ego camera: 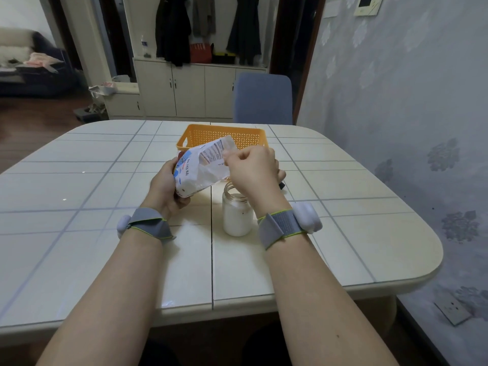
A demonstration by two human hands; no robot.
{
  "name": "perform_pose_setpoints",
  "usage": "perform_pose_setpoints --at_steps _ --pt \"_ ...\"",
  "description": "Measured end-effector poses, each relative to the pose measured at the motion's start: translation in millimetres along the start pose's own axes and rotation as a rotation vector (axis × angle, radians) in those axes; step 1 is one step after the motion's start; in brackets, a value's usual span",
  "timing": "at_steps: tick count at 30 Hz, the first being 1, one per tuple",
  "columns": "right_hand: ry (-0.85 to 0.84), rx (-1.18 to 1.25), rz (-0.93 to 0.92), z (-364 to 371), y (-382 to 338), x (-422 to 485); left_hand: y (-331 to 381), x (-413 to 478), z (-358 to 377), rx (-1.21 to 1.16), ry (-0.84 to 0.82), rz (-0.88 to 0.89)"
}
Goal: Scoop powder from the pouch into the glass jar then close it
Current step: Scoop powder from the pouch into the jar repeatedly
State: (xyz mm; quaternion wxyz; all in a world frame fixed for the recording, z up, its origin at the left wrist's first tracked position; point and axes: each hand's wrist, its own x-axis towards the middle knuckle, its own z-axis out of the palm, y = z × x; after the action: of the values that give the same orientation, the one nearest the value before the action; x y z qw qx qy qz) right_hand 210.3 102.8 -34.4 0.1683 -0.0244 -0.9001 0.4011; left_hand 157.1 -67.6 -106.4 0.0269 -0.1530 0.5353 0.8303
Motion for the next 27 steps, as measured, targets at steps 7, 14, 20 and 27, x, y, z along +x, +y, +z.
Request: perform_pose_setpoints --at_steps 7,14,20,27 --pt "0.021 0.385 0.205 -7 15 -7 1 -2 1 -0.009 0.027 0.008" --pt "0.082 0.588 0.241 -18 25 -14 0 1 0 -0.011 0.052 0.015" --pt "0.107 0.639 0.282 -28 34 -10 -1 2 -2 0.009 0.049 0.021" --pt "0.132 0.648 0.289 -46 38 -15 0 4 -5 -0.02 0.059 0.035"
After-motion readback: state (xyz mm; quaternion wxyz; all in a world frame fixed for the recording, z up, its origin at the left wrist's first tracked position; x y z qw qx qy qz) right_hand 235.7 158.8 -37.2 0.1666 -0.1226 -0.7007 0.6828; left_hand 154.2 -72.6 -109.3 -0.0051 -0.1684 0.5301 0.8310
